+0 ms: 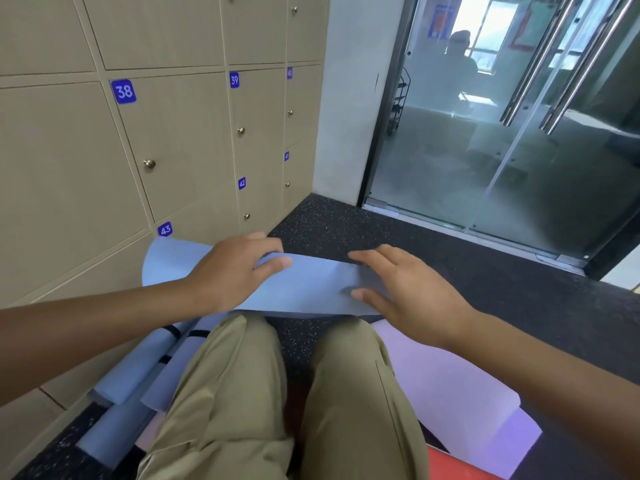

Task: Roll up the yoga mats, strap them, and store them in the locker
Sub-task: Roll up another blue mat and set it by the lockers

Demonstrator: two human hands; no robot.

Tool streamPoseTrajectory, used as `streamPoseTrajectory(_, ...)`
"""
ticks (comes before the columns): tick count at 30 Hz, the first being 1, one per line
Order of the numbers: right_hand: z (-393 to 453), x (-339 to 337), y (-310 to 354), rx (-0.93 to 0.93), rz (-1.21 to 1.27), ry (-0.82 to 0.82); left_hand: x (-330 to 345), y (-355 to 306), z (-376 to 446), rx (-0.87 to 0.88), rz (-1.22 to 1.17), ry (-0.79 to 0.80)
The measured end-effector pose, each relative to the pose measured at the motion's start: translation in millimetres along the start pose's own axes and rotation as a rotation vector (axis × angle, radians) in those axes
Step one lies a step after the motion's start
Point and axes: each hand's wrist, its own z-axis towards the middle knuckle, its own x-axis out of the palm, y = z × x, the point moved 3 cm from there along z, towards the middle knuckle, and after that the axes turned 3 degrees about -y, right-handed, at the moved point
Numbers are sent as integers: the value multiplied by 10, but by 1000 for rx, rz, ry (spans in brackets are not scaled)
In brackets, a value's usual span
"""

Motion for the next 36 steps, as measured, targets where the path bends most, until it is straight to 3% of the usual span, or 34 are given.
streamPoseTrajectory(3, 126, 67, 94, -45, 84, 20, -73, -110, 5, 15, -5, -56)
streamPoseTrajectory(6, 161, -104, 61, -81, 136, -67, -265, -237, -61, 79, 13, -119)
streamPoseTrajectory(9, 49, -265, 130, -133, 150, -96, -422, -353, -274, 168, 139, -142)
streamPoseTrajectory(12, -161, -245, 220, -179, 184, -54, -433, -447, -560, 304, 327, -117)
streamPoseTrajectory(15, -397, -115, 271, -203, 252, -52, -330, -420, -853, 332, 326, -45)
streamPoseTrajectory(20, -835, 305, 369, -160, 357, -17, -29, -363, -1327, 185, 45, 107)
streamPoseTrajectory(23, -1087, 545, 400, -33, 439, 10, 158, -332, -1551, 98, -106, 177)
streamPoseTrajectory(31, -1327, 890, 468, 277, 695, 132, 408, -345, -1706, -202, -368, 263)
streamPoseTrajectory(36, -1302, 1039, 404, 397, 675, 173, 525, -290, -1677, -353, -441, 382)
